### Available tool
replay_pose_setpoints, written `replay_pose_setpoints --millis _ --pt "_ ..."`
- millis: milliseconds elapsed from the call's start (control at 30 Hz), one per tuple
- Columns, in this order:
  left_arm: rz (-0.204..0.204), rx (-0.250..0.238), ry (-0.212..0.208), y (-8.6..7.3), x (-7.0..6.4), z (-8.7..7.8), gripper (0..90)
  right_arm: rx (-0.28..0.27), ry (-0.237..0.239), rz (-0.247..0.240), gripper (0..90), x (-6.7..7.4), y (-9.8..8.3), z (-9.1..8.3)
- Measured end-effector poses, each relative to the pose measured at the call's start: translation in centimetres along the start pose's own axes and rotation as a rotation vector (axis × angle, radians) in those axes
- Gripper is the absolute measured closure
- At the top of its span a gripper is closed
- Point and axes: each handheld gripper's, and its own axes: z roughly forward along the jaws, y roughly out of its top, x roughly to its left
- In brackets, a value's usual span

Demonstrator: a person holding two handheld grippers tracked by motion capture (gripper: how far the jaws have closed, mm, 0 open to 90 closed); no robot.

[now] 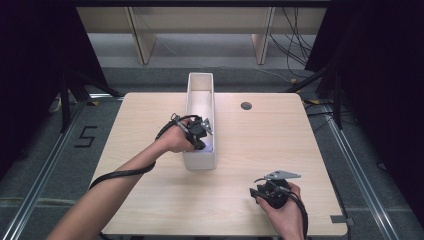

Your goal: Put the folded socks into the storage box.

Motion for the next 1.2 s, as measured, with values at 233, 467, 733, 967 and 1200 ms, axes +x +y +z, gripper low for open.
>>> replay_pose_setpoints --millis 233,467,733,967,1200 --pt "-0.042 -0.046 0.042 -0.3 0.3 -1.0 83.1 0.019 -0.005 0.014 64.8 0.1 0.0 -0.2" --pt "-0.109 -0.109 0.098 -0.9 0.3 -2.8 75.5 0.024 -0.026 0.027 64.8 0.3 0.0 -0.2" --pt "-0.143 -0.124 0.120 -1.6 -0.1 -4.0 66.3 0.006 -0.012 0.009 64.6 0.1 0.0 -0.2" --pt "-0.172 -0.160 0.131 -2.5 -0.5 -5.0 61.1 0.014 -0.013 0.033 64.3 0.3 0.0 -0.2" --pt "-0.204 -0.189 0.145 -3.5 -1.1 -5.9 58.0 0.012 -0.019 0.036 64.2 0.3 0.0 0.1"
